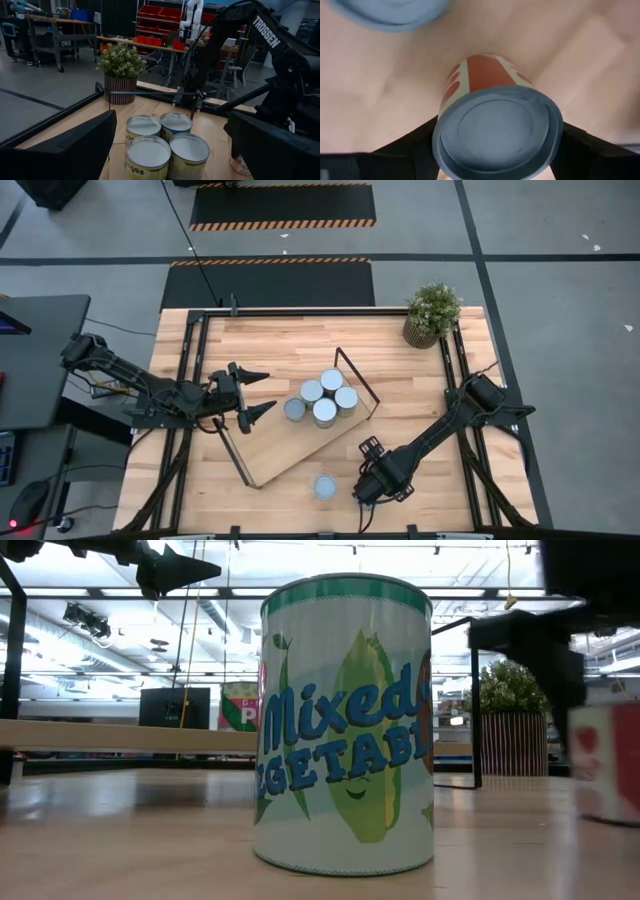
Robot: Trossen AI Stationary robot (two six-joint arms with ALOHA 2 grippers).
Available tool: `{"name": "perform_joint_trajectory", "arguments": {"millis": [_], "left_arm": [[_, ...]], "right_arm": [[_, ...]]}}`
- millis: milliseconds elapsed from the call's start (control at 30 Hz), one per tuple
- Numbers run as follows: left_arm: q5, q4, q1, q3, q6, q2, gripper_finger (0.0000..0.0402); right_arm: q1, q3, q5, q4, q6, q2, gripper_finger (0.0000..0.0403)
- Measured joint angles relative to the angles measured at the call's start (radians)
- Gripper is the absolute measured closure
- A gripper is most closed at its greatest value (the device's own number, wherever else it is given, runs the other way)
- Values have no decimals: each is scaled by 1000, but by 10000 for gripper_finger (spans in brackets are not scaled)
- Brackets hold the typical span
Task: Pick and place cans onto a shelf
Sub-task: Put the small canned tomato on the shelf
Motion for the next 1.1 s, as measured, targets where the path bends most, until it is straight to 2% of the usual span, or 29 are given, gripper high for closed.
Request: {"name": "perform_joint_trajectory", "arguments": {"millis": [233,367,567,767,1100], "left_arm": [[0,0,0,0,-5,0,13],[0,0,0,0,-5,0,13],[0,0,0,0,-4,0,13],[0,2,0,0,-5,0,13],[0,-2,0,1,-3,0,13]], "right_arm": [[-75,186,133,-117,-57,1,95],[-113,257,180,-56,-120,0,95],[-140,265,211,101,-214,16,95],[-155,308,240,166,-294,42,94],[-197,621,276,92,-414,229,94]]}}
